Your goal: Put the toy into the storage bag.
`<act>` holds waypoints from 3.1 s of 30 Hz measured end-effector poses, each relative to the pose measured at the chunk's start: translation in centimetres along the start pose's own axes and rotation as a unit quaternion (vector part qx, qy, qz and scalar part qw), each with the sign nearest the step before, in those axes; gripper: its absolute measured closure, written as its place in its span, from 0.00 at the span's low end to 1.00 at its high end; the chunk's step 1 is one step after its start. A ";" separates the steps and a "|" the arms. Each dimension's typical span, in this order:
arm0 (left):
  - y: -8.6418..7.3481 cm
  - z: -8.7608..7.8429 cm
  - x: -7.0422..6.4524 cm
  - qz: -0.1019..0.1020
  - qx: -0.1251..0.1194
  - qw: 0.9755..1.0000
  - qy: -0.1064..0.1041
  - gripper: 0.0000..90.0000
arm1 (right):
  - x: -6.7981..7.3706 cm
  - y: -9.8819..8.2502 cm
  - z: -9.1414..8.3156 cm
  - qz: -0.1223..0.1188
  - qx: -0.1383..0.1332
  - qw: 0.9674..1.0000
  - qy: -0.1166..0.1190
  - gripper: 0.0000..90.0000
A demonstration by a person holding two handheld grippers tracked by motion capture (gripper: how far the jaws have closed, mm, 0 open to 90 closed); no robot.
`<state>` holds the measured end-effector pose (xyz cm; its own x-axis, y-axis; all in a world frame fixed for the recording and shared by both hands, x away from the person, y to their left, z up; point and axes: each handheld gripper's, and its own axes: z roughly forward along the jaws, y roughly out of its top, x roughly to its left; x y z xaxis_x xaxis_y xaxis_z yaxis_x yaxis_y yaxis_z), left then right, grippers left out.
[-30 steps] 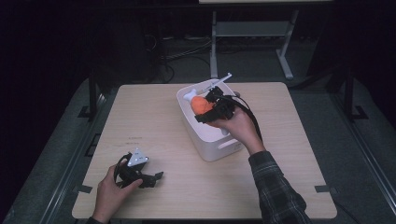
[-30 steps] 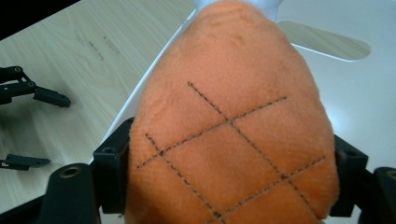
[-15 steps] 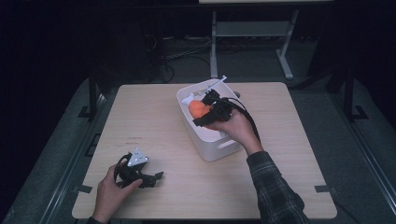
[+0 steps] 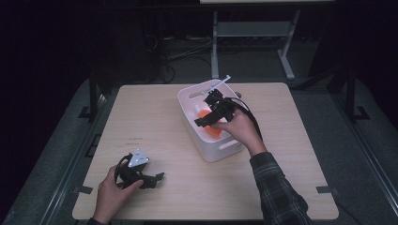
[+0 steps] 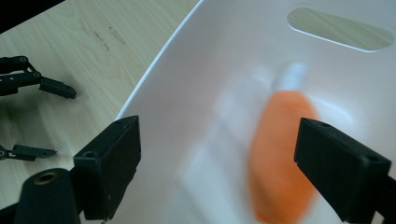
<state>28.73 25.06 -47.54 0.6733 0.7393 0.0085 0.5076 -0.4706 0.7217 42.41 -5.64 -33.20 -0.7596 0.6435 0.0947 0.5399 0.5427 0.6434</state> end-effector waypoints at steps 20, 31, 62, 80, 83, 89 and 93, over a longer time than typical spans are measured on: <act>0.0 0.0 0.0 -0.002 -0.001 1.000 -0.001 0.14 | -0.6 -2.8 -4.5 -0.011 -0.041 0.999 -0.009 0.10; 0.0 0.0 0.0 -0.003 -0.002 1.000 -0.001 0.14 | -1.4 -6.0 -8.0 -0.002 -0.065 0.998 -0.023 0.10; 0.0 0.0 -0.1 -0.003 -0.001 1.000 0.002 0.15 | -3.3 -20.8 -8.2 0.053 -0.076 0.994 -0.060 0.09; 0.0 0.0 -0.1 -0.005 -0.002 1.000 0.002 0.14 | -3.4 -28.4 -5.8 0.072 -0.048 0.988 -0.128 0.08; 0.0 0.0 -0.1 -0.004 -0.002 1.000 0.002 0.14 | -3.4 -28.9 -5.5 0.069 -0.039 0.988 -0.131 0.06; 0.0 0.0 -0.1 -0.004 -0.002 1.000 0.002 0.14 | -3.5 -29.4 -5.5 0.080 -0.051 0.988 -0.119 0.05; -0.1 0.0 -0.2 -0.005 -0.002 1.000 0.003 0.14 | -3.5 -29.4 -5.4 0.079 -0.049 0.989 -0.117 0.03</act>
